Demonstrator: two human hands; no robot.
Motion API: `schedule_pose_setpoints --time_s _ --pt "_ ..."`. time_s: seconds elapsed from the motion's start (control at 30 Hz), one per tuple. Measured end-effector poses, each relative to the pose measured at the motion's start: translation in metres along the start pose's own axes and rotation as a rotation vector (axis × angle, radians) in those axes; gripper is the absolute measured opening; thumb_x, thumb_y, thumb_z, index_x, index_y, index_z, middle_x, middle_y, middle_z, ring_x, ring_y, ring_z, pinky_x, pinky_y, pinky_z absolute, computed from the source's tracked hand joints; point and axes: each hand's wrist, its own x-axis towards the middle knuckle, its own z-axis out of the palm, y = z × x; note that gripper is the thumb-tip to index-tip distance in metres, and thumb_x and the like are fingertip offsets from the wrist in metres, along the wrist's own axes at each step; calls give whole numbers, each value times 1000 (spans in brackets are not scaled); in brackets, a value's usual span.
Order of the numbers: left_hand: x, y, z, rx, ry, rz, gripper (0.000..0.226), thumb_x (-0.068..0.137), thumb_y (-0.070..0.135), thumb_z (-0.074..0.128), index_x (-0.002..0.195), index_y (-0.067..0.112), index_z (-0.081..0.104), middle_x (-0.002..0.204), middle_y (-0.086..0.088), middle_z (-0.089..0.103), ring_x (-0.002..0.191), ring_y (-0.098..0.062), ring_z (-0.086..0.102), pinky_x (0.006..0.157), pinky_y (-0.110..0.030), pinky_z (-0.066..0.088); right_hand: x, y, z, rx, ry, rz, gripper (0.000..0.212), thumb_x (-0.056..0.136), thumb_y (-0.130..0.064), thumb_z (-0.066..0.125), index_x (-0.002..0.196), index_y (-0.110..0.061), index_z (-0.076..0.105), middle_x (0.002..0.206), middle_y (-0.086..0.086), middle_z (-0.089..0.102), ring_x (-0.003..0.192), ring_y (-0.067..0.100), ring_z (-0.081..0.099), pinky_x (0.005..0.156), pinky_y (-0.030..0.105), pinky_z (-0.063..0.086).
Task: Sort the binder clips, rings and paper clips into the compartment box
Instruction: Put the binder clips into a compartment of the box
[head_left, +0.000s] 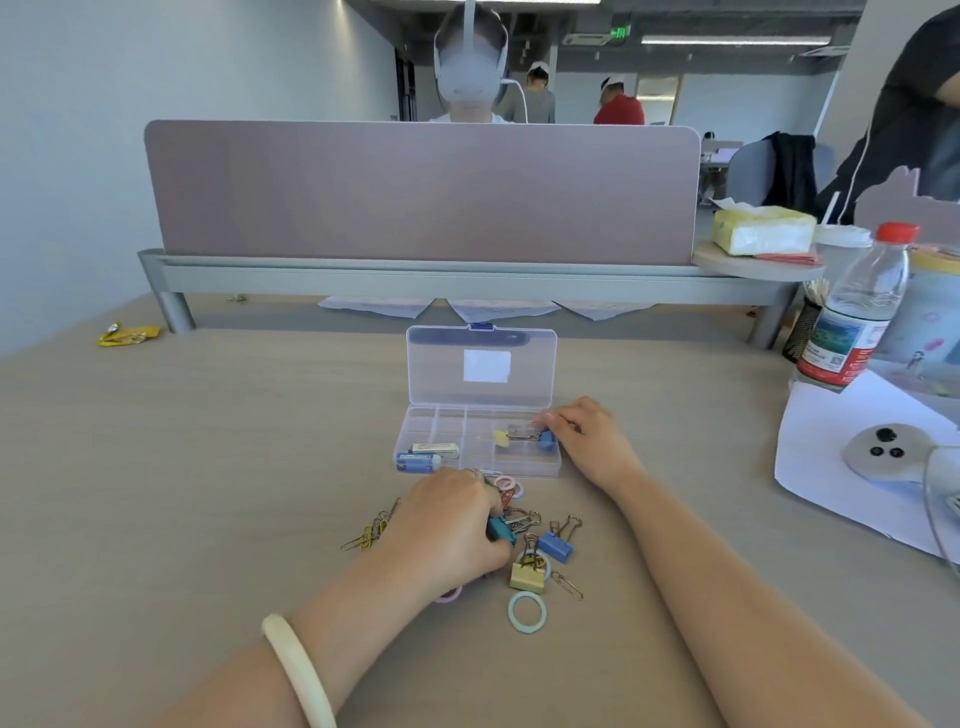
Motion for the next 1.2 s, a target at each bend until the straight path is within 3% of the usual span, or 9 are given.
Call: schedule_pose_setpoints --time_s 0.17,0.23,0.37,0.43,0.53,0.67,0.9,1.07,1.2 --pt "1 -4 -1 -118 30 -21 25 75 31 62 98 23 67 97 3 61 84 -13 53 68 -23 41 -8 0 -4 145 54 7 24 93 -27 47 101 -20 68 107 4 53 86 8 48 78 17 34" --pt "5 -12 -9 -255 39 -65 26 76 29 65 101 24 67 94 6 60 78 -9 52 67 -21 38 -12 3 -7 193 106 4 21 92 -23 50 104 -20 67 108 5 55 86 8 49 70 11 35" --pt "33 -36 -29 -361 122 -112 24 79 22 67 103 18 68 91 4 63 67 -9 48 67 -25 39 -26 6 -18 243 91 20 12 88 -20 58 95 -24 66 103 3 57 85 13 53 71 11 38" --pt "55 -48 -34 -308 157 -105 28 81 19 65 108 16 65 101 -2 65 74 -11 49 71 -24 38 -36 5 -26 238 29 23 7 85 -20 62 88 -25 66 99 0 62 85 14 55 72 13 41" --pt "84 -55 -32 -223 136 -75 24 83 16 63 106 14 65 105 -8 65 84 -17 54 73 -24 38 -52 1 -39 267 -103 3 6 80 -17 68 81 -23 68 91 -6 66 73 0 55 68 7 41" --pt "102 -57 -23 -163 57 -50 19 84 15 62 102 12 67 108 -9 65 92 -21 57 74 -22 35 -68 -8 -53 213 -294 -48 15 73 -16 76 76 -28 68 84 -11 64 67 -8 53 66 5 41" --pt "112 -60 -19 -129 5 -32 22 87 11 58 107 8 66 113 -13 62 102 -25 58 78 -20 34 -76 -29 -54 73 -549 -157 27 71 -16 77 95 -25 68 92 -15 53 78 -15 48 71 2 38" --pt "113 -67 -10 -116 24 19 18 87 12 58 99 6 70 104 -12 66 100 -28 57 87 -33 45 -78 -31 -46 -11 -592 -224 39 69 -19 79 105 -25 68 90 -17 48 89 2 45 75 6 36" --pt "108 -73 -3 -21 15 39 26 92 21 47 107 15 68 113 -3 58 110 -25 41 92 -35 39 -77 -31 -40 -13 -601 -245 36 69 -22 79 103 -28 69 95 -6 48 92 10 46 81 16 38"
